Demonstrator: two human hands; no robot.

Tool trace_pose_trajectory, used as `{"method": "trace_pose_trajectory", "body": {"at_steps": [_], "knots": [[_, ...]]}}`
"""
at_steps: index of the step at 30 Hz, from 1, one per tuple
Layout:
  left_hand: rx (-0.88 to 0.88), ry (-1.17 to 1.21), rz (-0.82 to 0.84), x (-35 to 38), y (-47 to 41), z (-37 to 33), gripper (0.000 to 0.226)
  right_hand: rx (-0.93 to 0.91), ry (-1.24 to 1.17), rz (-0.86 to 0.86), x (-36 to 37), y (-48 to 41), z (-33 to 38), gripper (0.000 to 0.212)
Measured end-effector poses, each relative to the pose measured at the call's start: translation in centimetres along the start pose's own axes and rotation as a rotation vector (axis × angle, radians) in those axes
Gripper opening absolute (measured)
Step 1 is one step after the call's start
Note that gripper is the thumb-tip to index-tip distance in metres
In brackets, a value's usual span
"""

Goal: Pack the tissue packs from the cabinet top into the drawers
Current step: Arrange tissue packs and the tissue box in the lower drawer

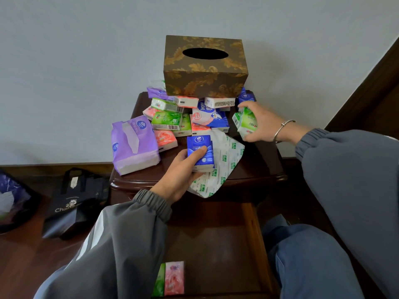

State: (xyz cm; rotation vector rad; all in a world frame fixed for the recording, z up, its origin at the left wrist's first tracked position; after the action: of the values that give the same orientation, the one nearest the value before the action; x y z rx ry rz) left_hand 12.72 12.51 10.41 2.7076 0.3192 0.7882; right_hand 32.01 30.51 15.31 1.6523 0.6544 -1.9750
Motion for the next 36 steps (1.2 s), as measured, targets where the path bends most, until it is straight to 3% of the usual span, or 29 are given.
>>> {"method": "trace_pose_trajectory", "body": {"at_steps": [6, 9, 16, 20, 26, 29, 36], "knots": [[0.090, -0.001, -0.064, 0.3, 0.6, 0.4, 0.047, 0.046, -0.306, -0.264, -3.0, 6.2, 4.0, 0.100], [0.214, -0.046, -0.136, 1.1, 2.0, 0.6, 0.047, 0.044, -0.493, -0.282, -3.1, 10.5, 6.4, 0.097], [0.334, 0.076, -0.019, 1.8, 10.1, -0.8, 0.048, 0.031, -0.745, -0.180, -0.7, 18.9, 10.7, 0.090], [0.184, -0.067, -0.115, -2.9, 15.4, 0.3, 0.049, 0.046, -0.813, -0.061, 2.4, 21.9, 11.9, 0.089], [-0.372, -0.341, -0.294, -9.9, 17.0, 9.9, 0.043, 0.192, -0.788, 0.068, 8.5, 22.8, 12.0, 0.087], [-0.398, -0.495, -0.331, -10.4, 14.4, 14.0, 0.050, 0.255, -0.717, 0.090, 11.6, 22.4, 11.7, 0.089], [-0.355, -0.901, -0.139, -8.6, 7.7, 19.7, 0.063, 0.434, -0.645, 0.095, 15.3, 22.2, 9.1, 0.091]]}}
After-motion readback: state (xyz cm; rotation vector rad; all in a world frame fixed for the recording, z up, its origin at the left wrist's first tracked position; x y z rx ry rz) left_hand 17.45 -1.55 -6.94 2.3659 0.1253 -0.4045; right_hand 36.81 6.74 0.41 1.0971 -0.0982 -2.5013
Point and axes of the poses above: each hand's wrist, its own y-axis away from the middle knuckle, its own x-axis out of the palm, z = x × y, the point moved 1 cm from there along -y, towards the middle knuckle, and after that the axes turned 11 degrees about y, right-handed, at the moved point
